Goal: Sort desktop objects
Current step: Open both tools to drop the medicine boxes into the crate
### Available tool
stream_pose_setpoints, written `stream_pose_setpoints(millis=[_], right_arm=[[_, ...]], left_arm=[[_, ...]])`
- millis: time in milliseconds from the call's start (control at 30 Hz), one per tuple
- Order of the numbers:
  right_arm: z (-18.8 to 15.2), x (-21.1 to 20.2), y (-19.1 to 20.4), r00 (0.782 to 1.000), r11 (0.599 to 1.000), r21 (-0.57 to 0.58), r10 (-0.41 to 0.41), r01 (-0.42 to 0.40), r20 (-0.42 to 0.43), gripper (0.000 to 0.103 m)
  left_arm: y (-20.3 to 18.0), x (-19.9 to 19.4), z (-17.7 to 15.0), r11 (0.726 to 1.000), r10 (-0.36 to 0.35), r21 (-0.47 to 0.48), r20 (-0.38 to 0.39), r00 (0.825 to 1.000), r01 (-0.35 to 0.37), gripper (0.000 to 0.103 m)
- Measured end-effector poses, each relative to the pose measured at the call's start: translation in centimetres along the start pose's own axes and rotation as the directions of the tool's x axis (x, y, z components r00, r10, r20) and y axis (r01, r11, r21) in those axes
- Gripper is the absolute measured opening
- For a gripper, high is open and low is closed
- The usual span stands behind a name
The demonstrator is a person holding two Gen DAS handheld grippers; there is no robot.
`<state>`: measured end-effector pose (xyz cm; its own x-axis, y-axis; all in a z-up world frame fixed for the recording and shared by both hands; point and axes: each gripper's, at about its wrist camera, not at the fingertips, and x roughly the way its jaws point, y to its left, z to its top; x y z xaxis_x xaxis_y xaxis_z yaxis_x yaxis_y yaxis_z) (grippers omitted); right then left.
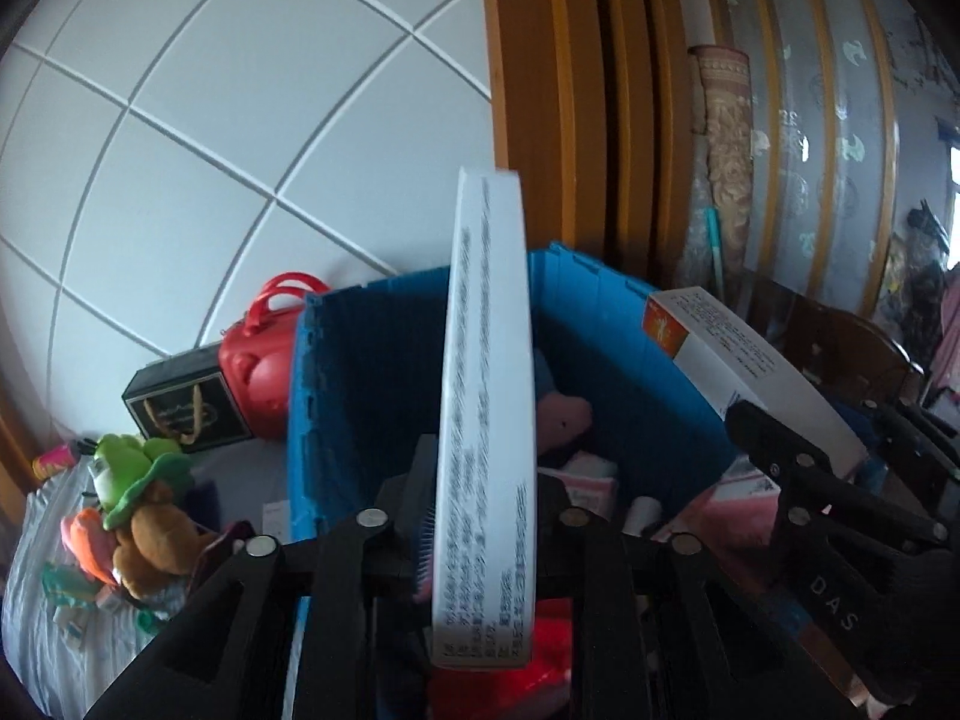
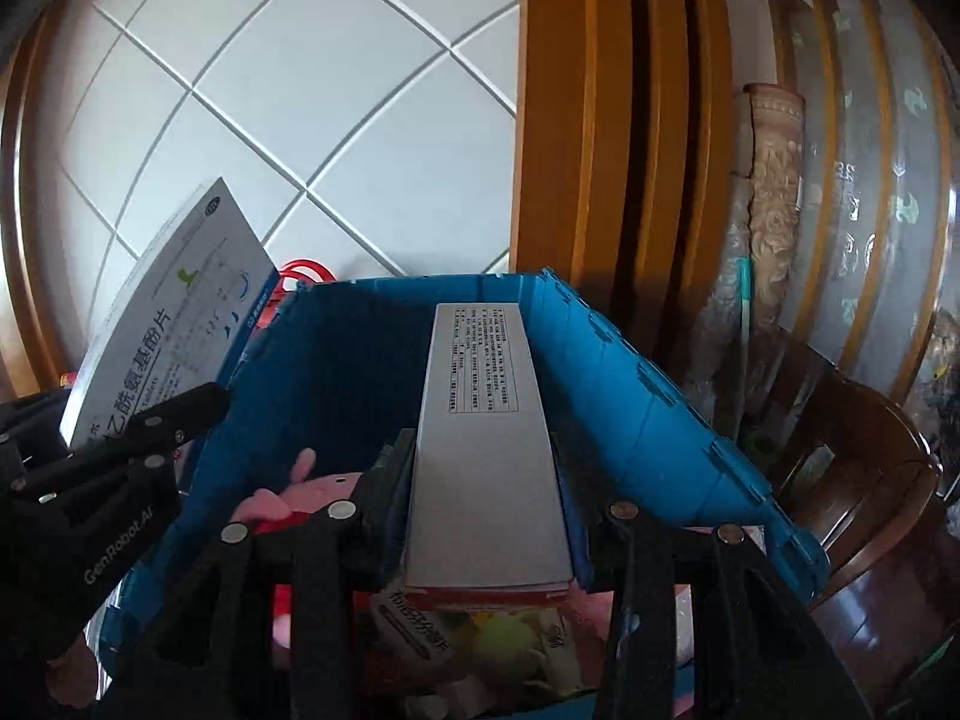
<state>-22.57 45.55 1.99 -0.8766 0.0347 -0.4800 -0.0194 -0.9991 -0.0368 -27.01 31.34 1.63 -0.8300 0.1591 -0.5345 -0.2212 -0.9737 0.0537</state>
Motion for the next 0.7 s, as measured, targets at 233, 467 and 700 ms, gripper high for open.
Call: stream_pose_setpoints(millis=[233, 467, 700], right_arm=[[-0.5, 1.8, -1.7, 1.0, 0.999, 0.027, -0.019, 0.02, -0.009, 0.08], [-0.4, 2.5, -2.3, 1.0, 0.999, 0.025, -0.027, 0.027, -0.008, 0.103], [-0.6, 1.2, -1.1, 0.999, 0.999, 0.032, -0.033, 0.033, -0.001, 0.103]], left_arm=[[-1.0, 0.4, -1.0, 0.999, 0.048, -0.007, -0.002, 0.999, -0.048, 0.082], [0.2, 0.6, -1.4, 0.997, 0.059, -0.05, -0.041, 0.997, -0.061, 0.082], [2.9, -1.5, -2.5, 0.991, 0.098, -0.09, -0.021, 0.995, -0.099, 0.083]])
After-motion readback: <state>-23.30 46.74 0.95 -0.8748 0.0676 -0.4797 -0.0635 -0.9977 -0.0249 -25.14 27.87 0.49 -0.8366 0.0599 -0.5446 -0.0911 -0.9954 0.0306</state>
